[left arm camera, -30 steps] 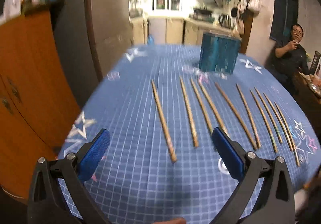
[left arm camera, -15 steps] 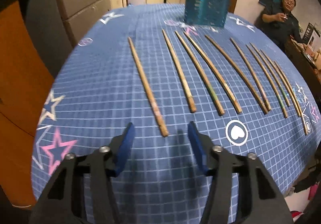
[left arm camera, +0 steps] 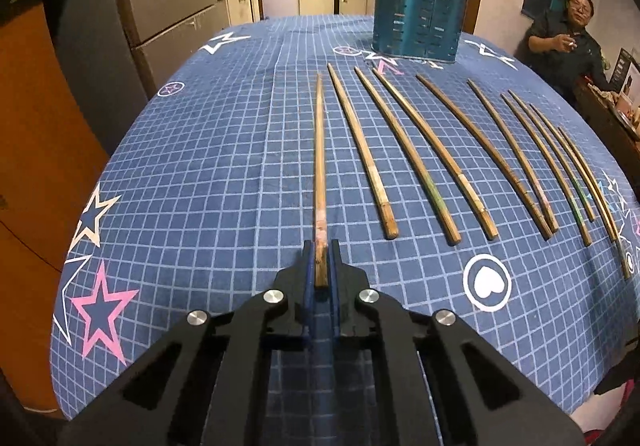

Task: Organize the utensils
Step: 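Grasp a wooden chopstick with the left tool while the right tool grasps another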

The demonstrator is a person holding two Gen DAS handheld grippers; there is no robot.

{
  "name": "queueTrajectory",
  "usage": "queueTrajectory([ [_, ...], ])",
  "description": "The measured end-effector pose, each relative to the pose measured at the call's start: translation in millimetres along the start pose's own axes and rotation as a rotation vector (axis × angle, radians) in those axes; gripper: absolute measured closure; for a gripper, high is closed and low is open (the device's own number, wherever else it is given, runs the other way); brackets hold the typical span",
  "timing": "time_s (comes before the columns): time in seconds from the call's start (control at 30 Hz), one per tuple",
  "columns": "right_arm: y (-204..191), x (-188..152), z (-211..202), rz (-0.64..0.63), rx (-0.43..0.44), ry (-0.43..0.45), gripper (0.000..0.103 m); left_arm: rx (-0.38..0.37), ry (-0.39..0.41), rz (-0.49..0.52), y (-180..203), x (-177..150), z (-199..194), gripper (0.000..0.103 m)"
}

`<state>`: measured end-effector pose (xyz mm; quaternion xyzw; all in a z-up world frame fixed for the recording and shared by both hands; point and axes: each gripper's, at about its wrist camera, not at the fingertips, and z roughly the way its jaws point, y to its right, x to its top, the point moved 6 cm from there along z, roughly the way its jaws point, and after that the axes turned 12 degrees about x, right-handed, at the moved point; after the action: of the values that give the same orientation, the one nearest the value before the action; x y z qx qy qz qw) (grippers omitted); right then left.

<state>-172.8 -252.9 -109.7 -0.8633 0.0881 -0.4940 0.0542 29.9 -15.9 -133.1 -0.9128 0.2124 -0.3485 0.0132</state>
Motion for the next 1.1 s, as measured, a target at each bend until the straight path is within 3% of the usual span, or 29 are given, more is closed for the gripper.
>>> queueTrajectory([
  [0.1,-16,-9,16,-0.018,0.036,-0.064,0.065,-0.006,0.014,-0.018,-2,-2,-2,0.098],
  [0.23,-42,-16,37,-0.059,0.068,-0.13,0.067,-0.013,0.027,-0.031,-4,-4,-3,0.098],
  [0.47,-48,-12,75,-0.068,0.032,-0.231,0.069,-0.057,0.018,-0.053,-7,-3,-3,0.098],
  [0.53,-47,-13,85,-0.062,0.008,-0.261,0.077,-0.065,0.016,-0.059,-8,-3,-3,0.098],
  [0.67,-45,-18,93,-0.052,-0.008,-0.308,0.081,-0.083,0.009,-0.072,-8,-2,-3,0.098],
  [0.97,-44,-19,92,0.005,-0.032,-0.275,0.081,-0.082,0.011,-0.061,-8,-2,-2,0.098],
  [1.03,-46,-22,89,0.002,-0.025,-0.254,0.092,-0.095,0.008,-0.07,-9,-2,-2,0.098],
  [1.1,-47,-25,86,0.006,-0.01,-0.229,0.094,-0.112,0.004,-0.08,-10,-2,-2,0.098],
])
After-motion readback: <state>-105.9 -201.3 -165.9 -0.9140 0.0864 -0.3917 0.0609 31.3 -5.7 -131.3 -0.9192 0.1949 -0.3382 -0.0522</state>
